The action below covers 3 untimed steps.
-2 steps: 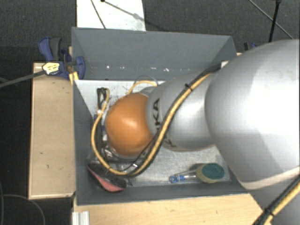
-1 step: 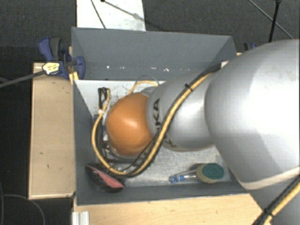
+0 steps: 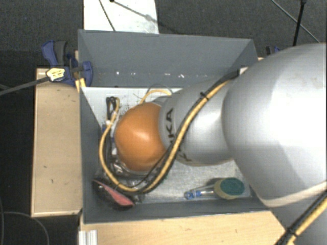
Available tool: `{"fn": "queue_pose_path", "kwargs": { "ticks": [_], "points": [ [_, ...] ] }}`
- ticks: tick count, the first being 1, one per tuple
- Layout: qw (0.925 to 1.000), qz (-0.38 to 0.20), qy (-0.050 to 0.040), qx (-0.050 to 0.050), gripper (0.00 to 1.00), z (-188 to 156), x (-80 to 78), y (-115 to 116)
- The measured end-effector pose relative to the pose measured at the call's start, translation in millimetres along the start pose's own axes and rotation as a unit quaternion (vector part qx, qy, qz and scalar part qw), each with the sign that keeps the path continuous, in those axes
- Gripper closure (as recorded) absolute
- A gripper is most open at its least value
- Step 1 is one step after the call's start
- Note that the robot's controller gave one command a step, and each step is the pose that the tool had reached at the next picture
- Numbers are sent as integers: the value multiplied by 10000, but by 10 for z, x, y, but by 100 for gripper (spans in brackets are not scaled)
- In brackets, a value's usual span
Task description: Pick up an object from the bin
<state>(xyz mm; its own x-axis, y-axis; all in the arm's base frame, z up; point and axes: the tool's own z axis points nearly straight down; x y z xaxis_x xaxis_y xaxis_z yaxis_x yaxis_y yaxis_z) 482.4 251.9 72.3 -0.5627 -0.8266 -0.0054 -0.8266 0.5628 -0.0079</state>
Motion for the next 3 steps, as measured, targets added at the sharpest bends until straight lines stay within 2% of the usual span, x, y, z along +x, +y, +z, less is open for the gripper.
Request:
{"fn": "queue_pose_path", "kwargs": {
  "ticks": [1,2,3],
  "points": [
    [9955,-942,21,-32,0,25,-177,-317],
    [9493,-3144,3,-49,0,19,64,13],
    [8937,-4486,-13,-32,0,-513,201,-112]
  ]
}}
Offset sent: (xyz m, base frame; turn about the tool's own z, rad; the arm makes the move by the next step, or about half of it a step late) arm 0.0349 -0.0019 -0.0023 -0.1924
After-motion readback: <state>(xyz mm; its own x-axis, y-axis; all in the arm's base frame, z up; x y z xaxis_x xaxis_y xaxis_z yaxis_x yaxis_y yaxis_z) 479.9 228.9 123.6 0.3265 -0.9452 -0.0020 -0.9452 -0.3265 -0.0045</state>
